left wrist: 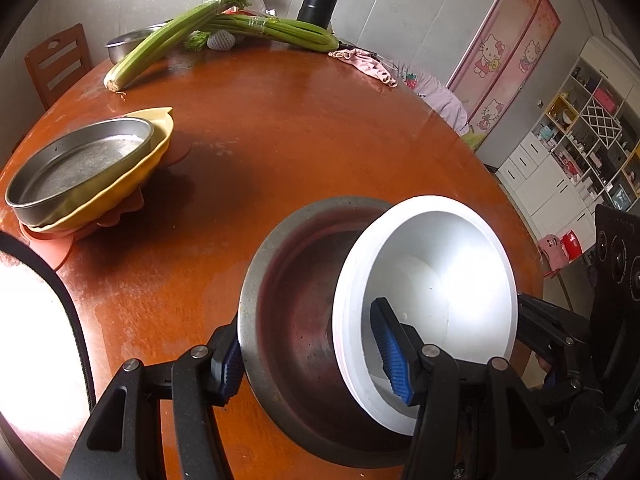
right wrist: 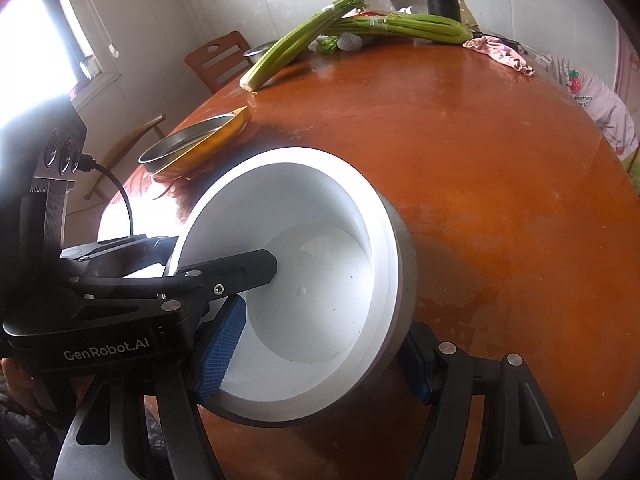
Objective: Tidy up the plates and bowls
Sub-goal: 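Carry the steel bowl with the left gripper over the silver pan stack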
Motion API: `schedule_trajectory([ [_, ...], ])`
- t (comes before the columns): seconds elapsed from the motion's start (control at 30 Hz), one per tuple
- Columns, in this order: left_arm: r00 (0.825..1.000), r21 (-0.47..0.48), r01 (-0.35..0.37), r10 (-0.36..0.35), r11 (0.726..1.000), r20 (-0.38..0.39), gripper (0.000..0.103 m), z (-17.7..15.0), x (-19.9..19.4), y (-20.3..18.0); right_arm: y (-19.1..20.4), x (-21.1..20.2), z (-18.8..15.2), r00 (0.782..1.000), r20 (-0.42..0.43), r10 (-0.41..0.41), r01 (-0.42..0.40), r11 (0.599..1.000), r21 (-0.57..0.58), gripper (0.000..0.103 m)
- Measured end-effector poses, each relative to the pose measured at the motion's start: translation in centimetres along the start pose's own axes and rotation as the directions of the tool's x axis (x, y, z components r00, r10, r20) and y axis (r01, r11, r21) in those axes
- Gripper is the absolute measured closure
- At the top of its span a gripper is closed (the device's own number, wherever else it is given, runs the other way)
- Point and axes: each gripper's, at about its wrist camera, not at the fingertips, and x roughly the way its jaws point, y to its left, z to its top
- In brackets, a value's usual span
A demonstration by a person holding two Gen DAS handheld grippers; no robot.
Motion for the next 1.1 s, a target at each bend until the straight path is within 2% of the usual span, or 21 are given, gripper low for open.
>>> schedule_trajectory([
  [0.63, 0.997, -0.041, -0.035, 0.037, 0.999, 0.062, 0.046, 2.1, -3.8, 0.4, 1.9, -1.2, 3.4, 0.999, 0.025, 0.034, -0.033, 0.999, -0.043, 0.03],
  [1.1, 0.993, -0.075, -0.044, 0.051, 0.996, 0.105, 0.046, 4.3, -7.0, 2.4, 4.7, -2.1, 6.7, 0.997, 0.041, 0.06, -0.057, 0.995, -0.083, 0.03],
])
